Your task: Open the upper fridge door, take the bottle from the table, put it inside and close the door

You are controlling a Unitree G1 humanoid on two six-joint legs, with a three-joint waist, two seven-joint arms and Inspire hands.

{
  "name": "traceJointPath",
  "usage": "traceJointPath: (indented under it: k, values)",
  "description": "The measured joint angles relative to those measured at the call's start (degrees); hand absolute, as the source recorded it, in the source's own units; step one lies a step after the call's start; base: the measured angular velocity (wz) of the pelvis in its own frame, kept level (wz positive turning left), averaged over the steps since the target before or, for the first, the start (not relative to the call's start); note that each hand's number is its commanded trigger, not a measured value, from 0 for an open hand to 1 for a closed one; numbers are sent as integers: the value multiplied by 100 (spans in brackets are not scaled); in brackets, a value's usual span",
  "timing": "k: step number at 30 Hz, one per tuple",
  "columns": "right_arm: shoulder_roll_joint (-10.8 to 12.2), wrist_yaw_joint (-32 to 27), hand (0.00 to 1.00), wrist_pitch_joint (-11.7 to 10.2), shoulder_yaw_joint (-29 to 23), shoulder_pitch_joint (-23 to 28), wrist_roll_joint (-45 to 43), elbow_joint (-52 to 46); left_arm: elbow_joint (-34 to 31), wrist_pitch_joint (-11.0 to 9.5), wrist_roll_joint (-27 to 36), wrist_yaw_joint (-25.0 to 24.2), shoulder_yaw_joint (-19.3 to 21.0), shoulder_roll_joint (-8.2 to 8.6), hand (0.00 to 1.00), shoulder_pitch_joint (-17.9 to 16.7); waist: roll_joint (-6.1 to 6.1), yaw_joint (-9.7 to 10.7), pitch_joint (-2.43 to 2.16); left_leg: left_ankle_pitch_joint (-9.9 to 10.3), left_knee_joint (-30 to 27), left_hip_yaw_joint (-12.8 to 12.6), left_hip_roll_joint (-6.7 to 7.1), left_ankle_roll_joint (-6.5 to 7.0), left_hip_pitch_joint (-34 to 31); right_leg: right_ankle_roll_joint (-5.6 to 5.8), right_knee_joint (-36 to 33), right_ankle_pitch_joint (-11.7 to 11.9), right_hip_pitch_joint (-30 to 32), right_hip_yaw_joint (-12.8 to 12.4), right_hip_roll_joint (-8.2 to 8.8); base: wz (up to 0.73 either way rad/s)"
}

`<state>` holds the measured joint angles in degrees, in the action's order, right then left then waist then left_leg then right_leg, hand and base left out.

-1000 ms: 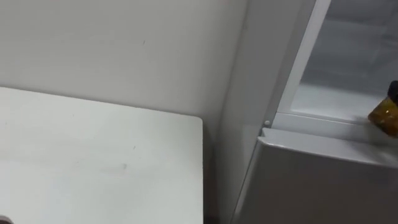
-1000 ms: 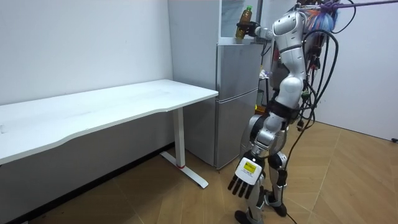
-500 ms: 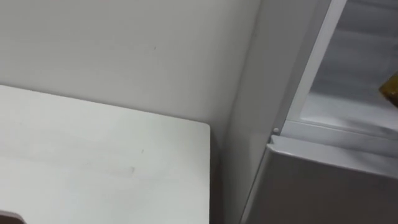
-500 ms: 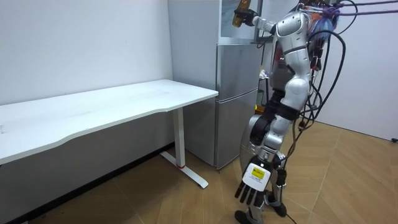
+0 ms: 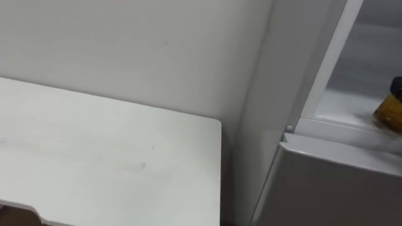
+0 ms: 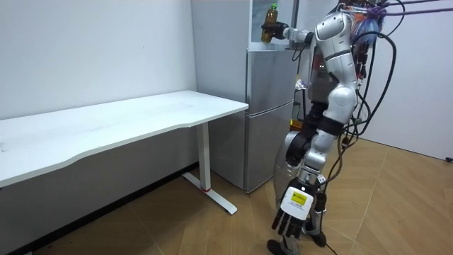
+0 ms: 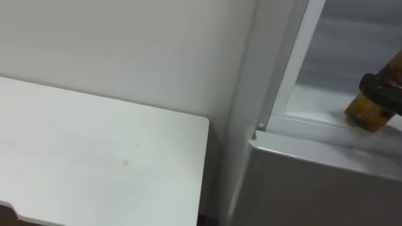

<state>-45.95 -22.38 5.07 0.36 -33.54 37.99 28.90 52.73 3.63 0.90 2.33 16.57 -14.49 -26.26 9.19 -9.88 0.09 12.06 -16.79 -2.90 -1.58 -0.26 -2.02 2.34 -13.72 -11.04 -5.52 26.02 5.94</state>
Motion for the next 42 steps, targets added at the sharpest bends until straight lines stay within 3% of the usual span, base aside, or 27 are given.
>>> traceJointPath:
  k: [5,7,11,12,13,22,27,42]
  values:
    - [-2,-469,100,-431,332,-18,-760,224,10,41,405,73,-247,-287,0,67,6,-166,1,8,-280,264,-18,-16,-442,-19,13,12,183,253,-51,26]
    - [8,-770,100,-579,446,-98,-965,465,19,71,419,185,-378,-343,0,167,-11,-361,24,12,-404,320,-32,-21,-596,-58,9,35,266,252,-82,11]
    - [14,-1099,100,-699,739,-351,-1053,726,19,106,649,237,-512,-441,0,211,-23,-490,52,39,-560,394,-76,-60,-849,-117,8,72,397,347,-123,7]
    - [13,-1169,86,-718,814,-399,-1087,756,16,111,698,278,-554,-463,0,214,-24,-496,54,23,-588,406,-89,-72,-930,-142,-2,87,457,374,-129,11]
    - [14,-1225,0,-796,922,-471,-1087,835,11,129,761,341,-583,-470,0,216,-29,-536,68,2,-600,413,-93,-74,-970,-153,-4,93,483,385,-132,6]
    - [45,-1341,0,-1013,1137,-759,-993,1354,-346,231,1022,458,-958,-707,0,305,86,-647,124,-49,-696,472,-121,-102,-1184,-179,32,40,688,381,-183,2]
    - [222,-943,0,-986,1051,-671,-808,1358,-447,222,1008,367,-959,-707,0,358,88,-609,119,-73,-695,478,-137,-80,-1231,-241,112,101,666,380,-225,0]
    - [132,-238,0,-1128,963,-565,-681,1407,-375,236,964,311,-1022,-708,0,356,-21,-589,73,-85,-703,509,-162,-102,-1227,-259,201,132,609,387,-283,0]
